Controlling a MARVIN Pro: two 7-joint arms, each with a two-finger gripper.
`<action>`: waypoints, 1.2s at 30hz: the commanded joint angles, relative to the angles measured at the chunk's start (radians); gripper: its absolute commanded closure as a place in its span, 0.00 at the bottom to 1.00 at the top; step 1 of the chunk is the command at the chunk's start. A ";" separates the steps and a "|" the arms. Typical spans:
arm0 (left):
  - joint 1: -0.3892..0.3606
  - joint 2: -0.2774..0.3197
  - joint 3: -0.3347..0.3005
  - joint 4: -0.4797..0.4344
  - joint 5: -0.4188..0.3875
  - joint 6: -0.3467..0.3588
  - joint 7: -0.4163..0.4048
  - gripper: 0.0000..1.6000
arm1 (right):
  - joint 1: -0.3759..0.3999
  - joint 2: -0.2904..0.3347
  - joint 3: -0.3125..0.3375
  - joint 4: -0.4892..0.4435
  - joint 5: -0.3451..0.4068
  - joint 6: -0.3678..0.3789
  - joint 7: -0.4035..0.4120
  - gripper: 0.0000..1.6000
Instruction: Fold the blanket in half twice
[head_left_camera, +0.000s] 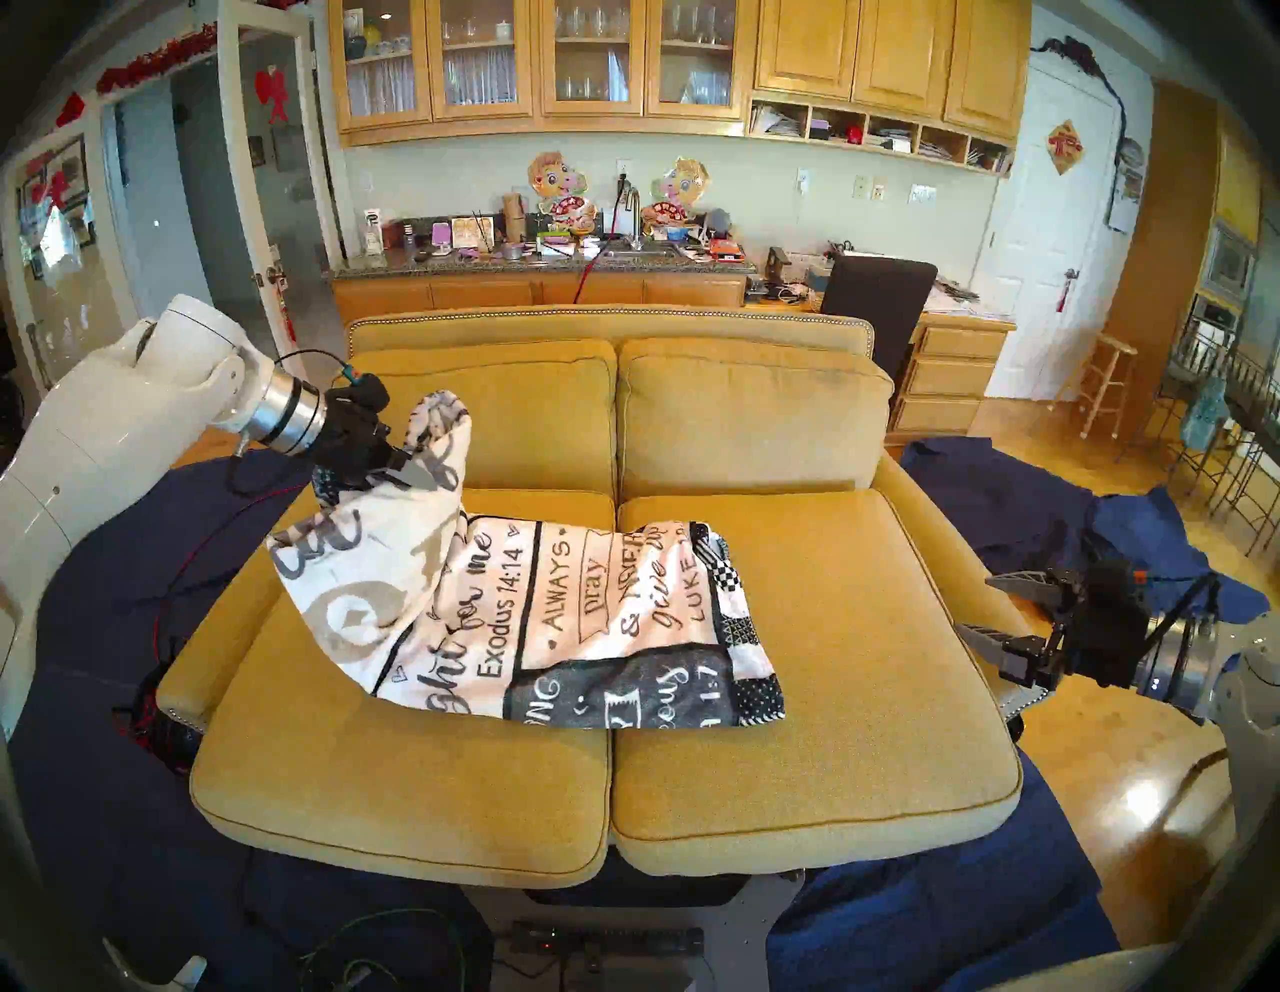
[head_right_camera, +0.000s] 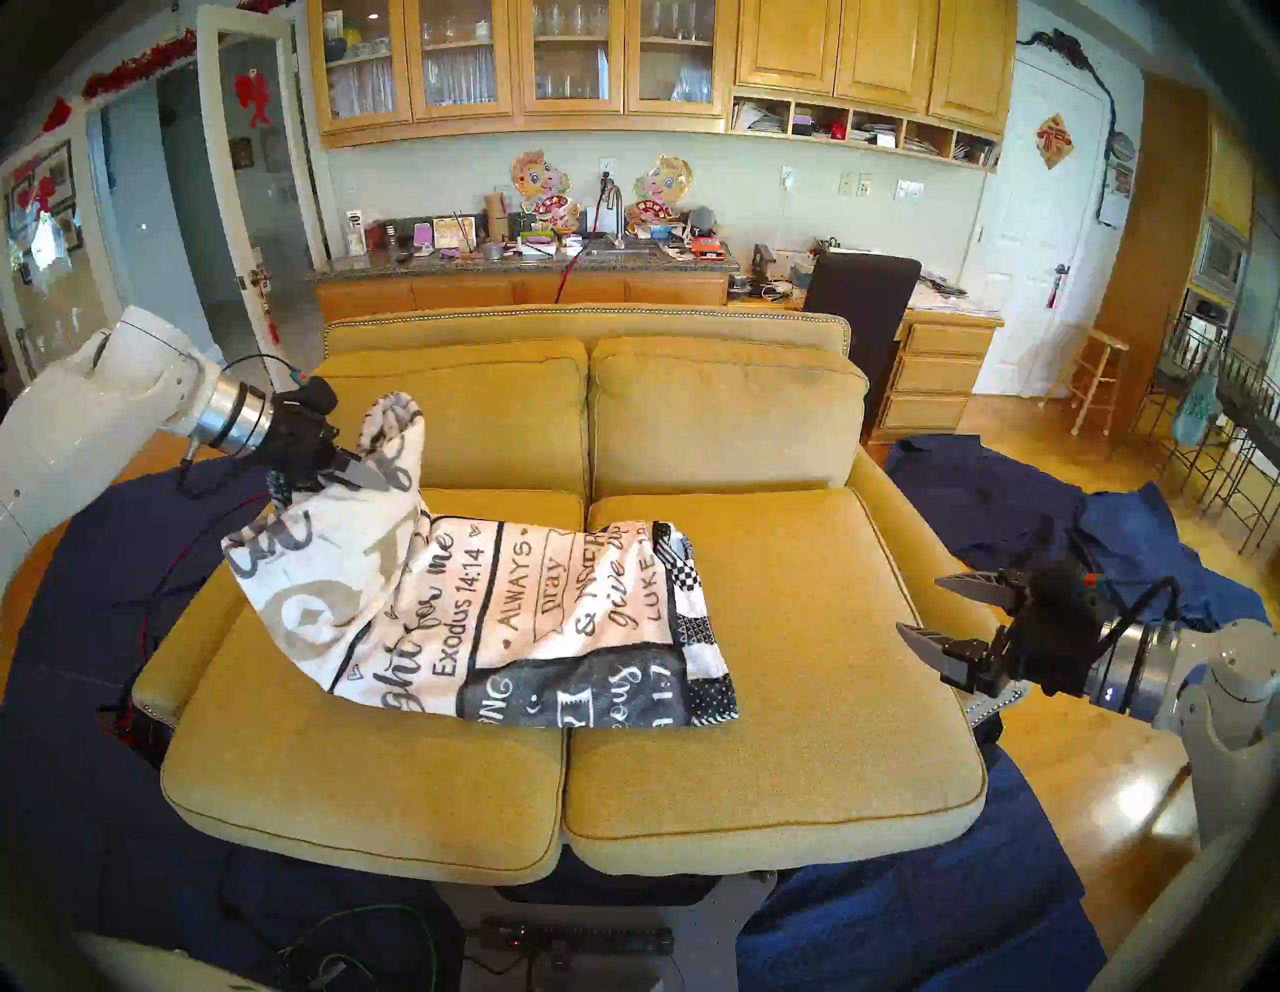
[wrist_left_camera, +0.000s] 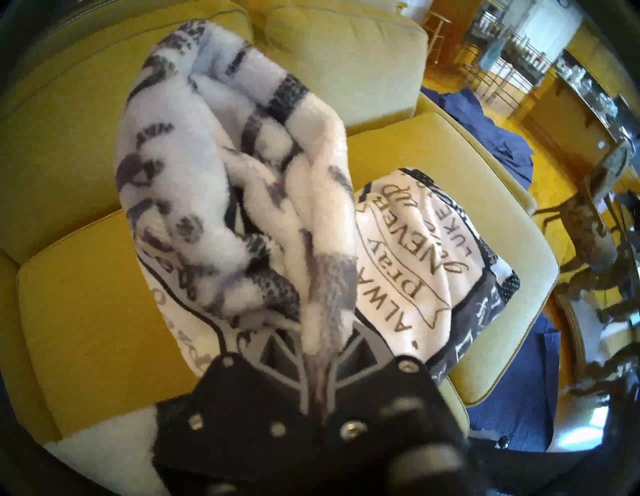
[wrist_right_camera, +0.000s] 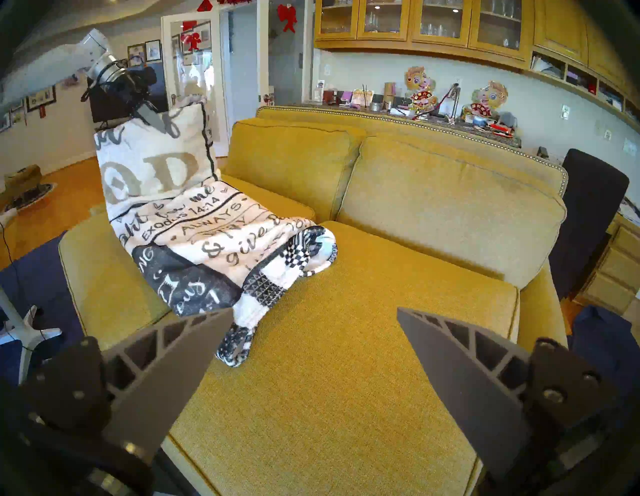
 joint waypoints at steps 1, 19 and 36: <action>-0.022 0.040 -0.023 -0.117 -0.022 -0.004 -0.026 1.00 | 0.009 0.004 0.012 -0.004 0.001 -0.003 -0.002 0.00; 0.025 -0.004 0.013 -0.411 -0.048 -0.004 -0.001 1.00 | 0.010 0.005 0.008 -0.003 0.001 -0.004 -0.002 0.00; 0.084 -0.076 0.057 -0.599 -0.043 -0.004 0.169 1.00 | 0.012 0.005 0.011 -0.004 0.001 -0.004 -0.003 0.00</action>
